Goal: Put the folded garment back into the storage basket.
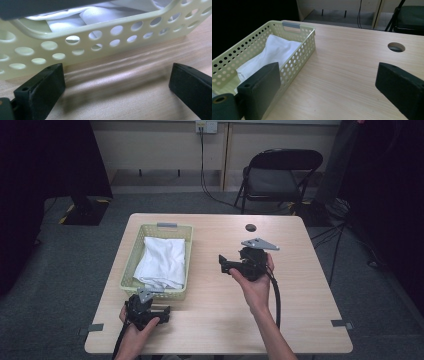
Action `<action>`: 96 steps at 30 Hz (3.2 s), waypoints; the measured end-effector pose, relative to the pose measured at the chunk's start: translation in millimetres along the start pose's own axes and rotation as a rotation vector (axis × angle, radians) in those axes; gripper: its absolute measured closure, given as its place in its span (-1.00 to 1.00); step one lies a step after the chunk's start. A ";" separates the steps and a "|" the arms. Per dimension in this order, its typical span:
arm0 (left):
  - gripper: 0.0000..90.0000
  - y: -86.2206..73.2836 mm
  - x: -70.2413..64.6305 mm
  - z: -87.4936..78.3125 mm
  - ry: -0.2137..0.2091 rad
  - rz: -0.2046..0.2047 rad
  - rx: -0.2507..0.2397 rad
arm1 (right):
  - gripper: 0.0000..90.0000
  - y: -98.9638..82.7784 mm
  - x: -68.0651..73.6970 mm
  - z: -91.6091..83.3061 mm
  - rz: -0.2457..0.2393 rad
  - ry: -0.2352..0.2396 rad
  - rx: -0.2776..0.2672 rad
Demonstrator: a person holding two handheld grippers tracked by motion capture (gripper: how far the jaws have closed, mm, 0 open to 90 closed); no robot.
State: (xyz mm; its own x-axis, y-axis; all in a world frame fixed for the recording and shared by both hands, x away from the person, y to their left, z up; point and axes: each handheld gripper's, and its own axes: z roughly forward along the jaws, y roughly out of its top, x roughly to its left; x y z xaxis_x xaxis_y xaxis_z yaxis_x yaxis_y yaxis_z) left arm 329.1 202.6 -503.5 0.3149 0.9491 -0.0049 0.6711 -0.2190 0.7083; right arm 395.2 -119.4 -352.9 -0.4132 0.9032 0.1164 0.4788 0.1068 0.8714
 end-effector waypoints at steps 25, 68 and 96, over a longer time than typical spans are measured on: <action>-1.00 0.1 -0.5 0.3 0.004 -0.005 -0.002 | -0.89 -34.4 -59.4 -43.5 0.078 -0.108 -0.017; -1.00 0.2 -1.2 0.5 0.010 -0.010 -0.003 | -0.87 -120.0 -113.6 -64.1 0.139 -0.246 0.084; -1.00 -0.1 -1.3 0.2 0.009 -0.011 -0.002 | -0.94 -167.5 -124.6 -22.8 0.135 -0.387 0.242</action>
State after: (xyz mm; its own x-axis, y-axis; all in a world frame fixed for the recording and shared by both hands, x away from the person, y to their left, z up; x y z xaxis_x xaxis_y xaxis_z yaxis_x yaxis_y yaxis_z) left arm 328.8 201.3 -503.7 0.3011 0.9536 -0.0066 0.6730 -0.2076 0.7099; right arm 348.8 -259.4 -502.5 -0.0375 0.9993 -0.0050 0.6938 0.0296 0.7196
